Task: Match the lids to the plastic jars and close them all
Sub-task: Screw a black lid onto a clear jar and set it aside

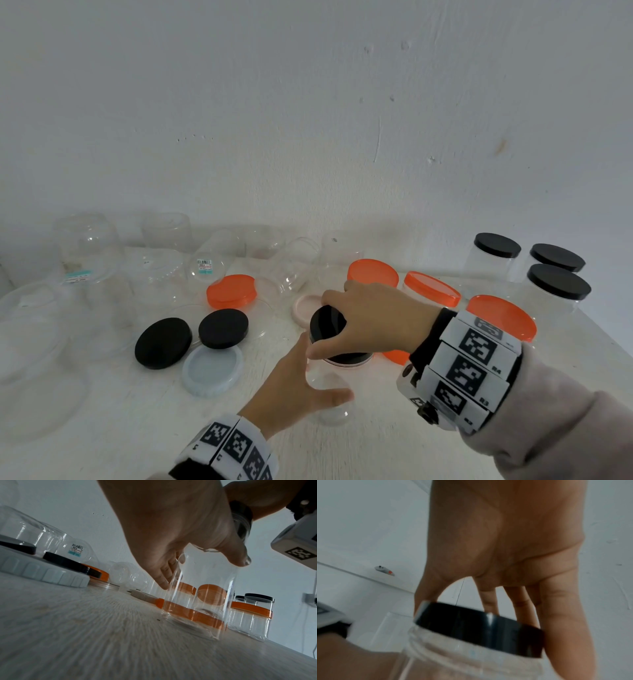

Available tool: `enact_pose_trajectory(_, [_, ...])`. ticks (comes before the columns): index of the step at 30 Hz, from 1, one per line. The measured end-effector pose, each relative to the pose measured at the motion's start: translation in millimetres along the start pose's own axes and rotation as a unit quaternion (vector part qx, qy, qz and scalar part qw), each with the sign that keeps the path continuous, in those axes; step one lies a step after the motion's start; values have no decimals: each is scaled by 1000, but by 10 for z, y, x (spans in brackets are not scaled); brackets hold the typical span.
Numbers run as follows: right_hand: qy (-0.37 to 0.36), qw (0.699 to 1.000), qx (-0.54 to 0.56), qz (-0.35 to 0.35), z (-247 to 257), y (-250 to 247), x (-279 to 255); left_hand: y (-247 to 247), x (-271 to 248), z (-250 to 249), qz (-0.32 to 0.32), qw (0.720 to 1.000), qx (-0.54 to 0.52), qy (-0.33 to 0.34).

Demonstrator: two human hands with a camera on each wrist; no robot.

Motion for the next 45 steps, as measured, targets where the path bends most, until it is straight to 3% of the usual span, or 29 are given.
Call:
enact_pose_trajectory(6, [-84,989,60,103,-20,-15,-65,-1,11,-22,-4,1000,20,-7])
enact_pose_trajectory(11, [-79,992,58,83,-41,-36,-42,-8,7,-30,-5,999,32,-5])
enact_pose_trajectory(18, [3,1000,18,-5,-35,38,6,12,16,18,-8,1000,13,-9])
enact_pose_trajectory(24, [-71,988,66,118,-52,36,-42,4,1,-48,-12,1000,22,-2])
enact_pose_trajectory(27, [-76,990,63,103,-56,-6,-38,-1,-3,-71,-9,1000,29,-1])
enact_pose_trajectory(33, [-18,998,39,35,-60,50,16,17,4,-45,-4,1000,14,-1])
enact_pose_trajectory(36, [-3,998,46,34,-63,100,24,15,3,-38,-5,1000,9,-4])
enact_pose_trajectory(42, [-72,991,58,94,-57,47,-48,11,9,-51,-15,1000,25,-2])
enact_pose_trajectory(45, [-85,993,34,80,-38,-2,-48,6,9,-48,-17,999,29,0])
Point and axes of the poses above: each hand's wrist, its own x-axis towards the middle knuckle, its own y-axis out of the palm, z = x × y, the point moved 5 cm from there along x, towards the middle knuckle, and after that the axes turned 14 degrees about z, right-handed, at the moved point
